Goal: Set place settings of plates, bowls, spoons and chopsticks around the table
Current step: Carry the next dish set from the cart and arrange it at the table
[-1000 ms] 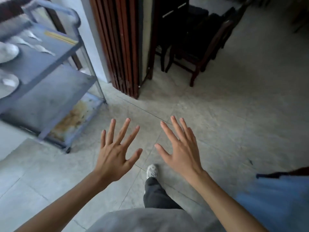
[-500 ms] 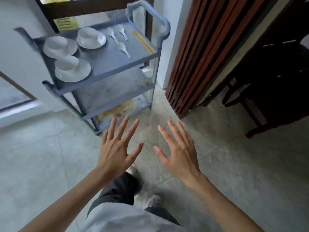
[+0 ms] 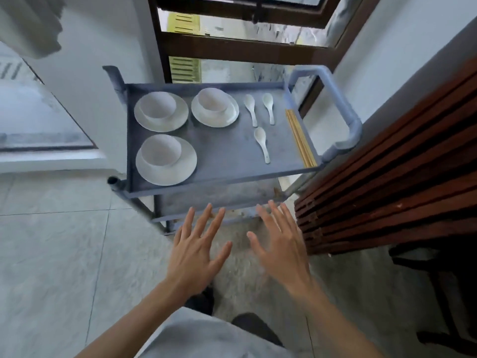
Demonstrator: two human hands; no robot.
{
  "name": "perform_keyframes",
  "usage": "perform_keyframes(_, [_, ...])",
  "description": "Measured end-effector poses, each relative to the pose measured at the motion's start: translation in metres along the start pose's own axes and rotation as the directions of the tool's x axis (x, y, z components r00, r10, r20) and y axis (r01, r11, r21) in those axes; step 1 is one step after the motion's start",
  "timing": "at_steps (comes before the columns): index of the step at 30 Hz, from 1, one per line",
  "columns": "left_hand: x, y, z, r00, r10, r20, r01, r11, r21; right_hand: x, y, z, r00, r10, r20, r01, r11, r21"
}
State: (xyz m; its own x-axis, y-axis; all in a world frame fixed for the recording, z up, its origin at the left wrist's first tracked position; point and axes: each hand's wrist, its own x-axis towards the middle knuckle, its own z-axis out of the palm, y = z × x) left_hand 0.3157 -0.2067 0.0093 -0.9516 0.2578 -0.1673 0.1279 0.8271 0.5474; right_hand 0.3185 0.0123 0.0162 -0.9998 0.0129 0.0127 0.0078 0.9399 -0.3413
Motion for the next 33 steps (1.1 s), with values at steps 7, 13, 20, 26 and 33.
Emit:
perform_keyframes(7, [0.112, 0.009, -0.019, 0.998, -0.027, 0.063, 0.033, 0.994, -0.103, 0.117, 0.037, -0.013, 0.991, 0.129, 0.027, -0.131, 0.983, 0.125])
perform_keyframes(13, [0.215, 0.026, -0.007, 0.988, -0.135, 0.068, 0.147, 0.964, -0.220, 0.221, 0.102, -0.009, 0.931, 0.342, 0.123, -0.362, 0.909, 0.209])
perform_keyframes(20, [0.321, 0.077, 0.025, 0.932, -0.343, 0.120, 0.362, 0.856, -0.368, 0.323, 0.162, 0.000, 0.883, 0.431, 0.187, -0.456, 0.882, 0.119])
perform_keyframes(26, [0.383, 0.106, 0.052, 0.822, -0.550, 0.151, 0.552, 0.700, -0.453, 0.363, 0.191, 0.002, 0.900, 0.389, 0.198, -0.402, 0.915, 0.027])
perform_keyframes(33, [0.406, 0.111, 0.069, 0.779, -0.623, 0.075, 0.594, 0.693, -0.409, 0.377, 0.190, 0.008, 0.899, 0.402, 0.176, -0.402, 0.915, -0.038])
